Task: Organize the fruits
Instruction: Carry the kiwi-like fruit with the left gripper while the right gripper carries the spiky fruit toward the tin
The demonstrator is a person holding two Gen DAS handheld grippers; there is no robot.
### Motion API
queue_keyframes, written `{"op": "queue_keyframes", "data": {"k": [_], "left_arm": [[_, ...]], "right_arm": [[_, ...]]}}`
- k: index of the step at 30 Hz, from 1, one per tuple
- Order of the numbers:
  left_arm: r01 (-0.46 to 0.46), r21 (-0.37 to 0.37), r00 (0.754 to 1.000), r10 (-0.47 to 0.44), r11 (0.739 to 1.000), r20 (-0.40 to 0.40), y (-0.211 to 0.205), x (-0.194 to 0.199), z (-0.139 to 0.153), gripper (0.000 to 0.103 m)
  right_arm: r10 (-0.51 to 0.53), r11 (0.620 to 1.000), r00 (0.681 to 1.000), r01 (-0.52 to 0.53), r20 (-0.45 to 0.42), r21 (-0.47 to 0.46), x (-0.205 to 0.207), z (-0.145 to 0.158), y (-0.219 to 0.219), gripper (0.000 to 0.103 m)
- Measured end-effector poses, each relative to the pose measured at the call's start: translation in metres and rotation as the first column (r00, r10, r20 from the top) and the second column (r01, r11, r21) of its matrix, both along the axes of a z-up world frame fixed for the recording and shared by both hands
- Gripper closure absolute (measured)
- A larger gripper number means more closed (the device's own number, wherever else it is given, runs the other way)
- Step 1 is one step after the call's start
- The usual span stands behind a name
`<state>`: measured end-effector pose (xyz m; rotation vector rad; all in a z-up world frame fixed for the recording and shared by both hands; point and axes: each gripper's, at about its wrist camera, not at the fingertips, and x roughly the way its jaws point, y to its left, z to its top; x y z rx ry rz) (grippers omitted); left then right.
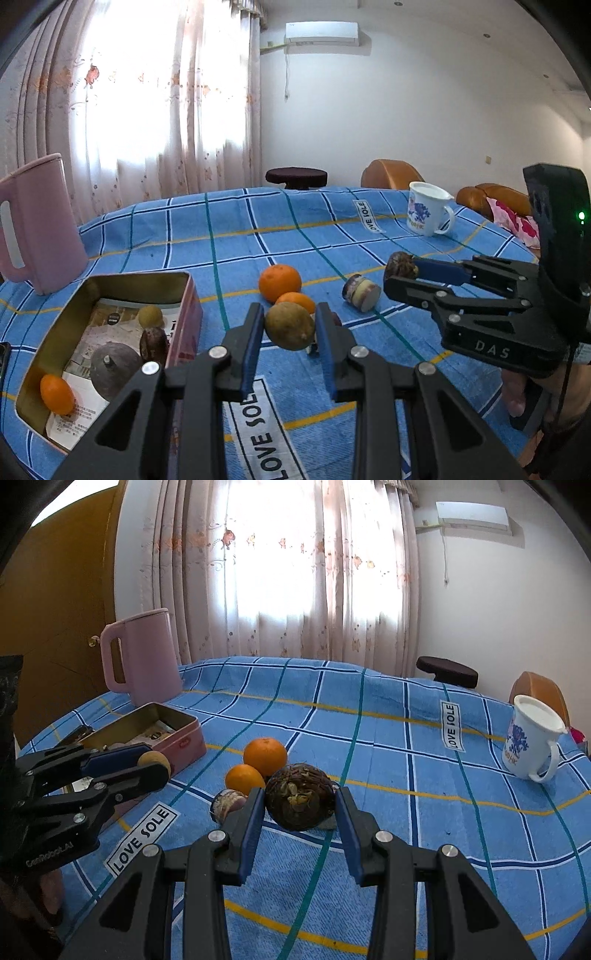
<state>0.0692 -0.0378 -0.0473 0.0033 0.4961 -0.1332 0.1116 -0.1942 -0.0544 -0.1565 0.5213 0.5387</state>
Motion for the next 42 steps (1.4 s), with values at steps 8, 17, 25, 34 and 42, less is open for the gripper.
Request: {"op": "queue_keyframes", "data": {"k": [8,17,25,34,42], "left_arm": [[-0.015,0.007,0.999,0.014,1.0,0.032,-0.001,-0.005,0.003,0.073],[-0.023,0.019,0.998,0.022,1.0,0.063,-0.002,-0.01,0.006,0.073],[-0.029,0.041,0.994,0.025,0.999,0.106,-0.006,-0.015,0.008,0.073],[-0.043,0.053,0.989,0.035,0.998,0.142,-0.006,-0.019,0.011,0.073],[-0.067,0.052,0.985,0.058,0.996,0.162,0.003,-0.021,0.016,0.073]], "right_arm": [[0.015,1.0,0.999,-0.016,0.042,0.014,-0.008,0.004,-0.001,0.062],[0.023,0.999,0.996,-0.027,0.088,0.037,-0.017,0.008,-0.005,0.062],[0.024,0.998,0.992,-0.032,0.126,0.055,-0.022,0.011,-0.008,0.062],[0.018,0.997,0.986,-0.029,0.167,0.065,-0.028,0.014,-0.01,0.062],[0.009,0.998,0.984,-0.021,0.179,0.066,-0.031,0.015,-0.006,0.062]]}}
